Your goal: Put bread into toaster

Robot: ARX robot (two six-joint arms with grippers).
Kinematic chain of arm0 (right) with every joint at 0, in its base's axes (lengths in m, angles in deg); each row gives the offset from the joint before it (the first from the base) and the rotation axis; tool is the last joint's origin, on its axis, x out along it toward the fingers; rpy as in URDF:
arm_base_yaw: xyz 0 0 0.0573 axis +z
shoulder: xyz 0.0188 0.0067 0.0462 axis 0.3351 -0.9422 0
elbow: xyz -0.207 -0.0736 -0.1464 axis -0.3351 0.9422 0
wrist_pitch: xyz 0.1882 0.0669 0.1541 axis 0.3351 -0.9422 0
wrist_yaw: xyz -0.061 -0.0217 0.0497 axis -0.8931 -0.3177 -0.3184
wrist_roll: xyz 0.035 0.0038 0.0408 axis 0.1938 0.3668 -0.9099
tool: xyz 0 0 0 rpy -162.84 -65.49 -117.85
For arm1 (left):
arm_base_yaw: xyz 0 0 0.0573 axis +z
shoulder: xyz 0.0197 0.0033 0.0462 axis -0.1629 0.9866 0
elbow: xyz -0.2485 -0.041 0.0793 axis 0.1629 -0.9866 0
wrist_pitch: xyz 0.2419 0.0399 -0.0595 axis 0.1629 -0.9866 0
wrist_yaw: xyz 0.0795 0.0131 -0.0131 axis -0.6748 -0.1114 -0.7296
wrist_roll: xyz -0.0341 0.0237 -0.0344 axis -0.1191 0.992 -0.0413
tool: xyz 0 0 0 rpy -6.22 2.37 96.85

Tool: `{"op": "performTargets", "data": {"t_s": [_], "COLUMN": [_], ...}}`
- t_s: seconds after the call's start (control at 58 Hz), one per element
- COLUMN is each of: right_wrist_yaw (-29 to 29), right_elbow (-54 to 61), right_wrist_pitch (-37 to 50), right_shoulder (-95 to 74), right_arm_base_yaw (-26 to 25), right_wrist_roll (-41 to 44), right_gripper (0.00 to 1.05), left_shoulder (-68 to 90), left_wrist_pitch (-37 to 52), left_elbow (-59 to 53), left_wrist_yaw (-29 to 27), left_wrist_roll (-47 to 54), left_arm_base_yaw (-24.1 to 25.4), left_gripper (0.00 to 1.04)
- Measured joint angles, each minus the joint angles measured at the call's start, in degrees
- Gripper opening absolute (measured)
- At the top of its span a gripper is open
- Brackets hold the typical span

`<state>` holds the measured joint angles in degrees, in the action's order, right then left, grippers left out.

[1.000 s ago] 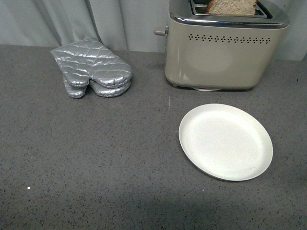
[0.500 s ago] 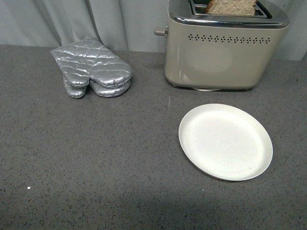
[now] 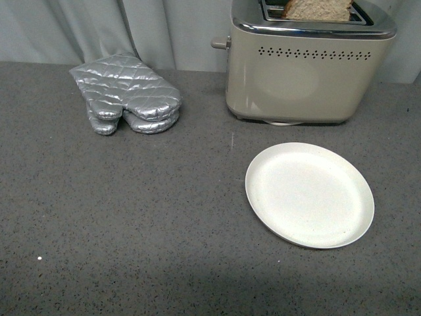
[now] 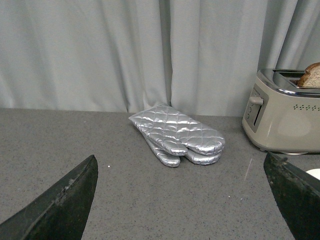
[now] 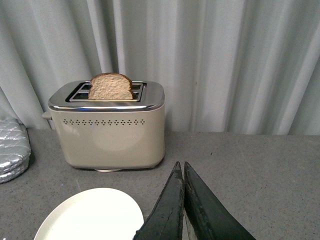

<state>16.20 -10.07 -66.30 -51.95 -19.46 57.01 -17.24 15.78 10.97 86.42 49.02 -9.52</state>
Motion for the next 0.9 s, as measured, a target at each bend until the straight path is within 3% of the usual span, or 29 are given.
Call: {"op": "performTargets", "data": {"t_s": [0.466, 0.569, 0.897], "right_wrist_yaw": [0.0, 0.1, 0.1], "right_elbow": [0.0, 0.0, 0.0], "right_wrist_pitch": [-8.2, -17.3, -18.3], "right_shoulder": [8.3, 15.3, 18.0], "right_arm_base_yaw": [0.0, 0.0, 0.0], "right_wrist_roll": [0.0, 0.0, 0.0], "right_gripper": [0.00, 0.00, 0.00], "left_shoulder": [0.0, 0.0, 0.0], "left_wrist_pitch": [0.0, 0.0, 0.0], "left_elbow": [0.0, 0.0, 0.0], "left_wrist_yaw": [0.0, 0.0, 0.0], "left_wrist_roll": [0.0, 0.0, 0.0], "left_arm_base_yaw": [0.0, 0.0, 0.0], "left_gripper": [0.98, 0.98, 0.98]}}
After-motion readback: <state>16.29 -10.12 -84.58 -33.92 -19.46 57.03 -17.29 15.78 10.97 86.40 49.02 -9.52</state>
